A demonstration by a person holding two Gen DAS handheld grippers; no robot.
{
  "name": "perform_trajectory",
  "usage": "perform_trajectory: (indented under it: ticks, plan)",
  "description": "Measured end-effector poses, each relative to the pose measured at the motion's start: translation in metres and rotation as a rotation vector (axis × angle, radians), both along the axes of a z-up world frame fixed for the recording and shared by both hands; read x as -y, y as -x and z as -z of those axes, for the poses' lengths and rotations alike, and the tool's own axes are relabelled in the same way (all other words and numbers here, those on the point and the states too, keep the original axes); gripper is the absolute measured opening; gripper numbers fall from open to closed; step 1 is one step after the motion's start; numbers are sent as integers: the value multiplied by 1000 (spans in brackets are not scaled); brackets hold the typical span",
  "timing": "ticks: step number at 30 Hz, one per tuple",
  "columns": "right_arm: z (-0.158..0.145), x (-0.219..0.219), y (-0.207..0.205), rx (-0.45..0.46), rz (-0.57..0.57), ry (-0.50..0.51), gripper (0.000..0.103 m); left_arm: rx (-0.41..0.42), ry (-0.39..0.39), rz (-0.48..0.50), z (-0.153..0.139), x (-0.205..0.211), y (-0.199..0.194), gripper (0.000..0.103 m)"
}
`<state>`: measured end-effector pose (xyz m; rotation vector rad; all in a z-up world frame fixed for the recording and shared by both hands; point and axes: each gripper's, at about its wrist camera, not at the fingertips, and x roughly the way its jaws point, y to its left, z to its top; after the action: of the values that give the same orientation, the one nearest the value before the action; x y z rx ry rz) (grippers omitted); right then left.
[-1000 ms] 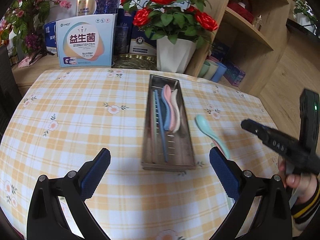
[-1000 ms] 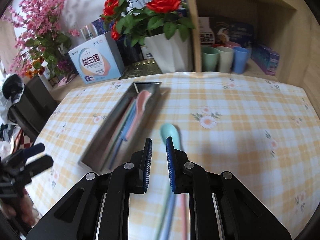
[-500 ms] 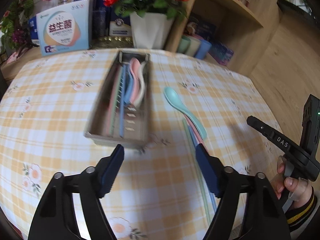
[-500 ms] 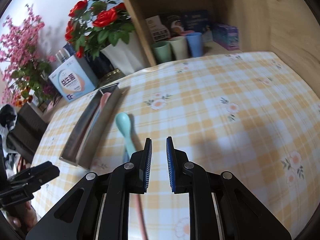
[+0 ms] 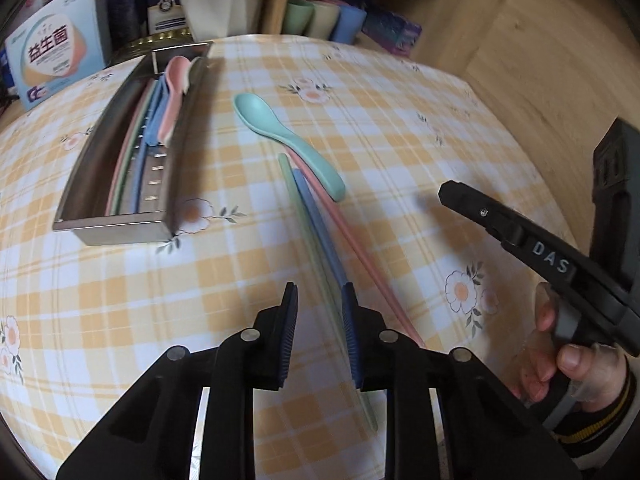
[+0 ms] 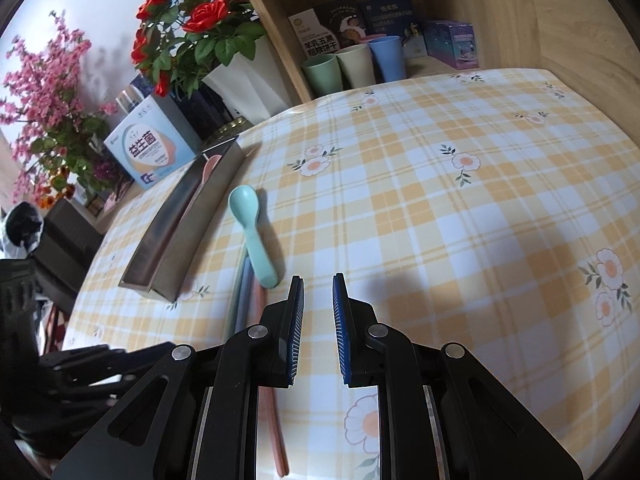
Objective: Organize utensils
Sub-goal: 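Move both tools back over the teal spoon and remaining chopsticks, then close the left tool on another green chopstick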
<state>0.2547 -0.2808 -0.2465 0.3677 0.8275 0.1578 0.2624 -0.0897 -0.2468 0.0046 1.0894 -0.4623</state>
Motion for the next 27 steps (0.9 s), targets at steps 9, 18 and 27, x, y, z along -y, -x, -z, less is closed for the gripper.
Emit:
perform_trajectory:
  ticks: [9, 18, 27]
  plan:
    - [6, 8, 3, -9, 17, -21, 16, -36, -64, -2, 18, 14, -5, 15]
    - [9, 11, 3, -10, 28, -29, 16, -1, -137, 25, 24, 29, -16, 8]
    - [12, 14, 2, -26, 44, -31, 16, 13, -156, 23, 24, 36, -28, 8]
